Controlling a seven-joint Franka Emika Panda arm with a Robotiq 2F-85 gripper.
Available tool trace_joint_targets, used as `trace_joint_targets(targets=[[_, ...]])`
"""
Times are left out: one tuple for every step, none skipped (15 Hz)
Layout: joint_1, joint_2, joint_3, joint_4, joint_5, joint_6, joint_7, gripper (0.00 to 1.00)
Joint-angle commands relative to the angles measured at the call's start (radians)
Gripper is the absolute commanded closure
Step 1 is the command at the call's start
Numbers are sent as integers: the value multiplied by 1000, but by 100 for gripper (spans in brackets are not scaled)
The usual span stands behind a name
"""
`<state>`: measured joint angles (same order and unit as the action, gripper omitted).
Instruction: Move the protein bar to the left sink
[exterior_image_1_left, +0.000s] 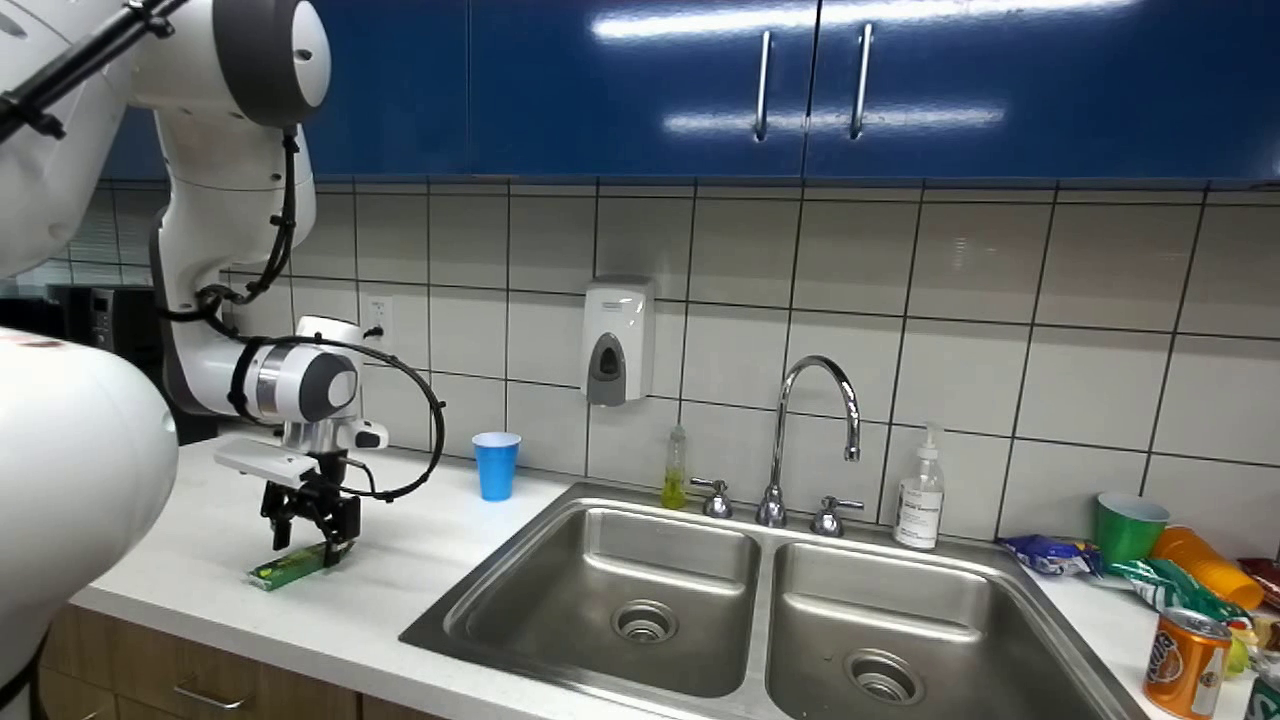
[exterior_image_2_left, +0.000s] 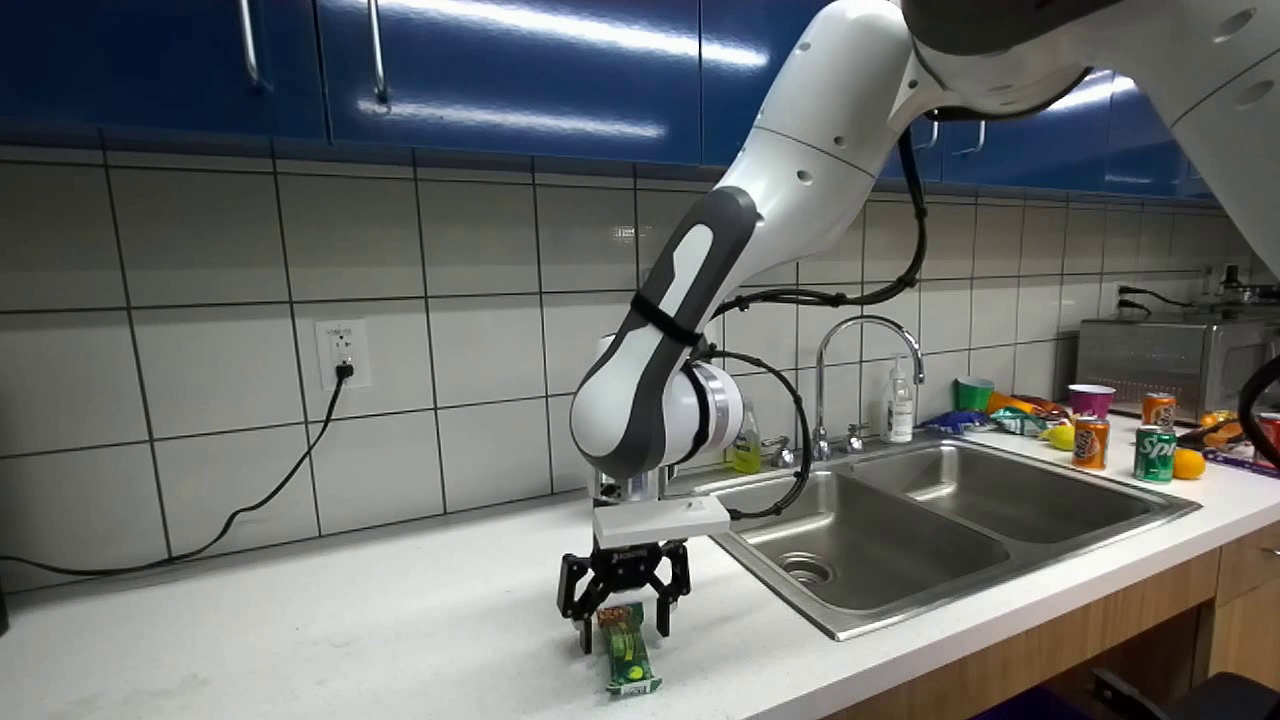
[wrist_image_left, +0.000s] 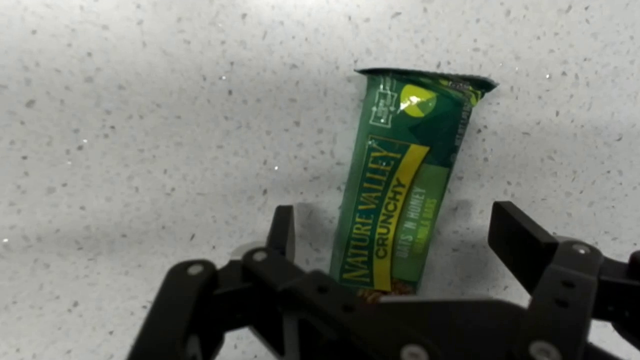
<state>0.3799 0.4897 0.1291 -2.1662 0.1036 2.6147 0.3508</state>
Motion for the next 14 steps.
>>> trace_joint_targets(targets=[[12, 12, -11, 22, -28, -7, 40, 0], [12, 14, -12, 24, -28, -8, 39, 8], [12, 17, -12, 26, -28, -9, 39, 21], [11, 19, -11, 27, -26, -8, 36, 35], [10, 21, -12, 29, -26, -9, 36, 42], [10, 22, -12, 29, -26, -9, 36, 52], [10, 23, -13, 29, -25, -9, 36, 58], [10, 22, -14, 29, -25, -10, 38, 67], [9, 21, -18, 28, -26, -13, 38, 73], [10, 19, -20, 28, -27, -14, 40, 81], [11, 15, -21, 27, -28, -16, 42, 82], [12, 13, -21, 25, -28, -15, 44, 82], [12, 7, -21, 24, -28, -15, 45, 82], [14, 3, -22, 21, -30, -14, 47, 82]])
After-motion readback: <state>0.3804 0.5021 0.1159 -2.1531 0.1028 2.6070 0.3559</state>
